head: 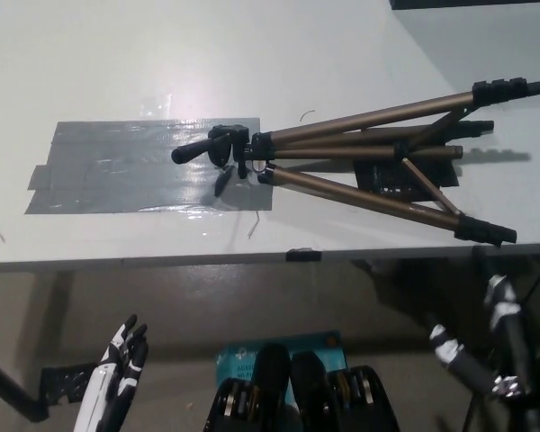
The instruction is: A tripod is kept on the middle of the desk infront of the robot and the robot grabs one of its legs to pick it up and hands it to a person
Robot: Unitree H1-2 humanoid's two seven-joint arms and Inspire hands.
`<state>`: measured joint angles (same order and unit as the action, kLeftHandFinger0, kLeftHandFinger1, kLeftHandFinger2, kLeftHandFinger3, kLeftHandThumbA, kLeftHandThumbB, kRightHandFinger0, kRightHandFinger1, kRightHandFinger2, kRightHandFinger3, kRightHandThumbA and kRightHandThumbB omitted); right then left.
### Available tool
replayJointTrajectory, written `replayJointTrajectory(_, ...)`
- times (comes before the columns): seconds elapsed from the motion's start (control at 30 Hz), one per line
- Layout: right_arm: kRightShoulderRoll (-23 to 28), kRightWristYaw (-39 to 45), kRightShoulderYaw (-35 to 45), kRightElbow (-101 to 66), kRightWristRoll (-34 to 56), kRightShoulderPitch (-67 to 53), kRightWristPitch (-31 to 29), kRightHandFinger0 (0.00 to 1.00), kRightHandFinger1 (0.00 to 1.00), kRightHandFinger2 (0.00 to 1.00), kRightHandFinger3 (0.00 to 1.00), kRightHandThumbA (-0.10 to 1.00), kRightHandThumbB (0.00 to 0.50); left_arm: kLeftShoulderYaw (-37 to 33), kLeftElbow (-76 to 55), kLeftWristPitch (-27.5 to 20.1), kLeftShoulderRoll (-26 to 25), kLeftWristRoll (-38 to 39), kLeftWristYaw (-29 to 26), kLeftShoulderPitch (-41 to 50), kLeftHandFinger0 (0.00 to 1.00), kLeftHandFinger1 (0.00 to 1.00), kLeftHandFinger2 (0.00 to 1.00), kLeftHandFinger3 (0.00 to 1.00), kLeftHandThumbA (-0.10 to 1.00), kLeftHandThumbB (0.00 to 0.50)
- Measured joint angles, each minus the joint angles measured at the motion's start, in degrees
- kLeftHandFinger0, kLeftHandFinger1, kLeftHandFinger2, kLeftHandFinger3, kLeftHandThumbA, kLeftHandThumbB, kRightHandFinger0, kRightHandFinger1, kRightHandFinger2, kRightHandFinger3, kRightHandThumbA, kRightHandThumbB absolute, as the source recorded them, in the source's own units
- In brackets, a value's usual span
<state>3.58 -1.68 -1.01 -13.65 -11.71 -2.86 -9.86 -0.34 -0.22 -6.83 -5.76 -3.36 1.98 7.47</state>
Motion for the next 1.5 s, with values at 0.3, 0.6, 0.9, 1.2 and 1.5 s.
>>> replayJointTrajectory(0.3,7.6,2.6,0.2,-7.8,-10.5,16.9,7.4,1.0,1.0,1.0,1.0,1.0,0.324,0.1,0.0,-0.2,0.0,0.2,0.0,1.2,1.0,1.0,1.0,1.0,0.83,0.0)
replayJointTrajectory(0.6,10.3,6.6,-4.5,-4.7,-20.0,28.1,14.9,1.0,1.0,1.0,1.0,1.0,0.353,0.0,0.0,-1.2,-0.1,0.2,0.0,1.8,1.0,1.0,1.0,1.0,0.78,0.0)
replayJointTrajectory(0.9,11.8,10.5,-9.8,5.5,-27.9,35.3,20.8,1.0,1.0,1.0,1.0,0.91,0.364,-0.3,-0.1,-1.4,0.6,0.3,0.1,3.2,1.0,1.0,1.0,1.0,0.74,0.0)
replayJointTrajectory(1.2,11.3,10.9,-14.7,15.2,-33.8,42.7,23.3,1.0,1.0,1.0,1.0,0.93,0.342,-0.7,-0.1,-1.5,0.8,0.3,0.1,3.6,1.0,1.0,1.0,1.0,0.7,0.009)
replayJointTrajectory(1.5,10.7,7.9,-16.7,24.9,-37.9,46.3,23.4,1.0,1.0,1.0,1.0,0.87,0.322,-2.4,-0.4,-1.2,0.6,0.2,0.5,4.4,1.0,1.0,1.0,1.0,0.63,0.0)
